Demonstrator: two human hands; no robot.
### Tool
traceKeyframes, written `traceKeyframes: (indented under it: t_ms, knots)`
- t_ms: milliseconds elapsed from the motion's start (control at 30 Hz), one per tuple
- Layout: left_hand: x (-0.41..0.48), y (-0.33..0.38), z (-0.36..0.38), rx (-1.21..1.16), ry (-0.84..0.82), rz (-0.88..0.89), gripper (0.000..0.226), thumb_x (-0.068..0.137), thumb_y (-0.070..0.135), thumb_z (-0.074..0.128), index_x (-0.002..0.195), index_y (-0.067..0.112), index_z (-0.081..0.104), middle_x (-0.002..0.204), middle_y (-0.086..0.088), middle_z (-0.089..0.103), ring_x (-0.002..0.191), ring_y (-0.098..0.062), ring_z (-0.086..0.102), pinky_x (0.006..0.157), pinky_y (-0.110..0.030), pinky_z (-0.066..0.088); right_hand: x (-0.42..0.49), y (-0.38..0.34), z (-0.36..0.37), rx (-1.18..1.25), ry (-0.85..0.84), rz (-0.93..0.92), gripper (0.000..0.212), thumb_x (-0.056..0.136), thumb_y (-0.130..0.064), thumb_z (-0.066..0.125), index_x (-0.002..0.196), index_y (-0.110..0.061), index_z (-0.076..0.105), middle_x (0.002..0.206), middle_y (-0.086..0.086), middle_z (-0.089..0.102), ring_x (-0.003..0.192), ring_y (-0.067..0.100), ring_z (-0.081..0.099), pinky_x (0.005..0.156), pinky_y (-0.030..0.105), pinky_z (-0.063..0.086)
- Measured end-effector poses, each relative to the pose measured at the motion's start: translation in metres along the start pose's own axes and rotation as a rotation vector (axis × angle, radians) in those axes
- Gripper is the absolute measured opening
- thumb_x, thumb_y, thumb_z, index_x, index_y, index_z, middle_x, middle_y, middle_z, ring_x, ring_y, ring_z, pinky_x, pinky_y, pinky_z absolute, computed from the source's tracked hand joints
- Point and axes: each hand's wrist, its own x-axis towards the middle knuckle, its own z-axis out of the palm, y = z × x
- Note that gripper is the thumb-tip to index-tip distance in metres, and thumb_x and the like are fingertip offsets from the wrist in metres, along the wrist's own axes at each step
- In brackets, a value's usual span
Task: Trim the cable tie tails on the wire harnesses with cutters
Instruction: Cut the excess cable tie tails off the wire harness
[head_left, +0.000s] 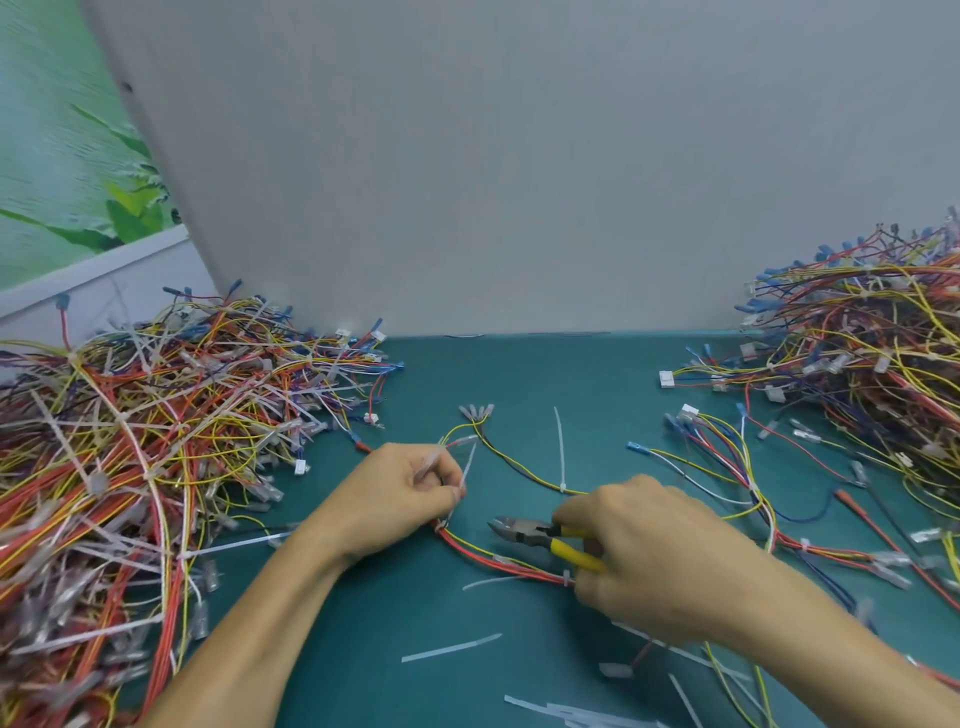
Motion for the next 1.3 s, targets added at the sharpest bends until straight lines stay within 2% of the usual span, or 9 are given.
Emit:
traceKeyframes:
  t_ms: [133, 367, 467, 567, 733, 833, 1000, 1300]
  knots:
    - [0.001, -0.001, 0.0, -0.062, 0.003, -0.005, 0.014, 0.087, 0.005, 0.063, 0.074, 0.011, 0.063, 0.045, 0.011, 0.04, 0.046, -0.006, 0.03, 0.048, -0.019, 0.026, 0.014, -0.014, 0.001, 0.032, 0.008, 0.023, 0.016, 0.081, -0.031, 0.053, 0.084, -0.016, 0.054, 0.075, 0.005, 0.052, 0.075, 0.034, 0.05, 0.055, 0.03, 0.035]
    - [0.004, -0.007, 0.001, -0.121, 0.023, -0.003, 0.017, 0.088, 0.007, 0.064, 0.072, 0.014, 0.062, 0.045, 0.012, 0.034, 0.044, -0.007, 0.026, 0.044, -0.018, 0.022, 0.021, -0.027, 0.008, 0.055, -0.005, 0.016, 0.013, 0.08, -0.028, 0.056, 0.083, -0.016, 0.055, 0.07, 0.004, 0.048, 0.072, 0.034, 0.048, 0.052, 0.029, 0.033]
    - [0.005, -0.009, 0.001, -0.165, 0.021, 0.002, 0.015, 0.084, 0.016, 0.069, 0.071, 0.016, 0.061, 0.045, 0.012, 0.035, 0.044, -0.006, 0.026, 0.044, -0.018, 0.021, 0.022, -0.025, 0.008, 0.057, -0.013, 0.012, 0.014, 0.08, -0.028, 0.056, 0.077, -0.015, 0.05, 0.067, 0.003, 0.044, 0.07, 0.033, 0.046, 0.048, 0.027, 0.029]
    - [0.005, -0.009, 0.001, -0.184, 0.03, 0.007, 0.013, 0.074, 0.028, 0.066, 0.07, 0.016, 0.061, 0.044, 0.011, 0.036, 0.043, -0.006, 0.026, 0.043, -0.015, 0.022, 0.02, -0.022, 0.008, 0.062, -0.018, 0.018, 0.014, 0.079, -0.027, 0.056, 0.079, -0.014, 0.052, 0.067, 0.004, 0.045, 0.07, 0.033, 0.047, 0.047, 0.027, 0.029]
    - [0.005, -0.011, 0.002, -0.18, 0.038, 0.006, 0.014, 0.073, 0.029, 0.066, 0.07, 0.016, 0.062, 0.044, 0.011, 0.036, 0.044, -0.007, 0.027, 0.044, -0.017, 0.022, 0.021, -0.021, 0.008, 0.086, -0.004, 0.024, 0.014, 0.079, -0.028, 0.056, 0.078, -0.014, 0.052, 0.067, 0.004, 0.046, 0.071, 0.034, 0.049, 0.049, 0.029, 0.032]
    - [0.005, -0.01, 0.001, -0.186, 0.035, 0.005, 0.012, 0.074, 0.027, 0.066, 0.071, 0.016, 0.063, 0.044, 0.011, 0.036, 0.044, -0.007, 0.026, 0.043, -0.018, 0.022, 0.022, -0.022, 0.009, 0.108, -0.008, 0.021, 0.014, 0.078, -0.027, 0.055, 0.076, -0.014, 0.05, 0.066, 0.005, 0.047, 0.071, 0.033, 0.049, 0.049, 0.029, 0.033]
    - [0.005, -0.011, 0.001, -0.191, 0.025, -0.004, 0.018, 0.087, 0.008, 0.066, 0.072, 0.016, 0.062, 0.043, 0.011, 0.037, 0.043, -0.005, 0.027, 0.042, -0.016, 0.023, 0.022, -0.021, 0.009, 0.103, -0.009, 0.021, 0.015, 0.077, -0.027, 0.056, 0.084, -0.015, 0.056, 0.068, 0.005, 0.05, 0.071, 0.033, 0.051, 0.051, 0.03, 0.035]
    - [0.006, -0.009, 0.002, -0.216, 0.026, -0.01, 0.018, 0.088, 0.005, 0.064, 0.073, 0.014, 0.061, 0.042, 0.012, 0.036, 0.04, -0.003, 0.027, 0.042, -0.012, 0.022, 0.022, -0.021, 0.011, 0.095, -0.022, 0.014, 0.015, 0.077, -0.028, 0.055, 0.086, -0.016, 0.058, 0.069, 0.004, 0.05, 0.071, 0.032, 0.05, 0.05, 0.028, 0.035]
